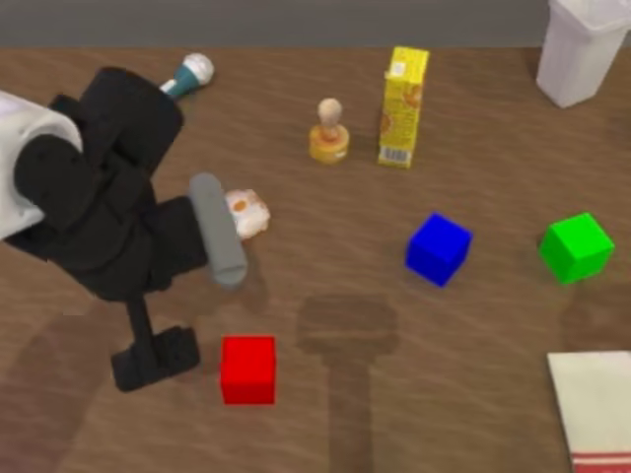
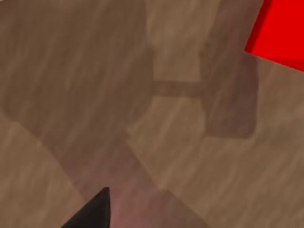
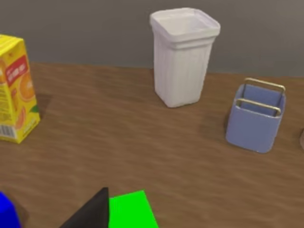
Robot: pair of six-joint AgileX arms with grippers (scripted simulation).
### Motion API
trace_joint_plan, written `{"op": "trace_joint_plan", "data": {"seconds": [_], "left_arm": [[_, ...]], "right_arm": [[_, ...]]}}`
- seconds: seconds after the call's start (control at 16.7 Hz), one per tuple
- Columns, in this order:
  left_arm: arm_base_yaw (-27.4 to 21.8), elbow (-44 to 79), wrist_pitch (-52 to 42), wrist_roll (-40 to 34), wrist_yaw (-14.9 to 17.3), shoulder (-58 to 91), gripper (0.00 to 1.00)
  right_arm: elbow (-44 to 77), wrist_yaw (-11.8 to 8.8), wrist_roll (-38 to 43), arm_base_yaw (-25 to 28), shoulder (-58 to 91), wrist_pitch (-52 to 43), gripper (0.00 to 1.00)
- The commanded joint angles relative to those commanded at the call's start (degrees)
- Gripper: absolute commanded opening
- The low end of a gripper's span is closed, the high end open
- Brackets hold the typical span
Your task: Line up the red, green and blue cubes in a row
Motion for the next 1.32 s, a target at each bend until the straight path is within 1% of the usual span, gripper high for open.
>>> {"op": "trace_joint_plan", "data": {"seconds": [0.18, 0.48, 0.72, 0.9, 1.08, 1.32], "left_arm": [[6.08, -10.89, 7.37, -6.65, -0.32, -14.74, 1.00], [16.43, -31.55, 21.50, -20.12, -0.68, -42.77, 1.00], [22.74, -45.07, 32.14, -30.31, -0.62, -62.13, 1.00], [26.03, -51.72, 39.22, -36.85, -0.34, -72.38, 1.00], [28.19, -55.81, 44.90, -41.90, -0.02, -79.71, 1.00], [29.23, -57.68, 48.40, -44.85, 0.19, -84.54, 1.00]], "right_arm": [[13.12, 0.13, -1.76, 1.03, 17.01, -8.83, 1.00], [36.16, 0.36, -5.05, 3.03, 49.64, -25.11, 1.00], [52.84, 0.48, -7.40, 4.56, 72.42, -37.01, 1.00], [63.44, 0.45, -8.80, 5.51, 85.26, -44.09, 1.00], [71.58, 0.38, -9.79, 6.19, 94.58, -48.98, 1.00], [76.42, 0.28, -10.37, 6.58, 100.00, -51.64, 1.00]]}}
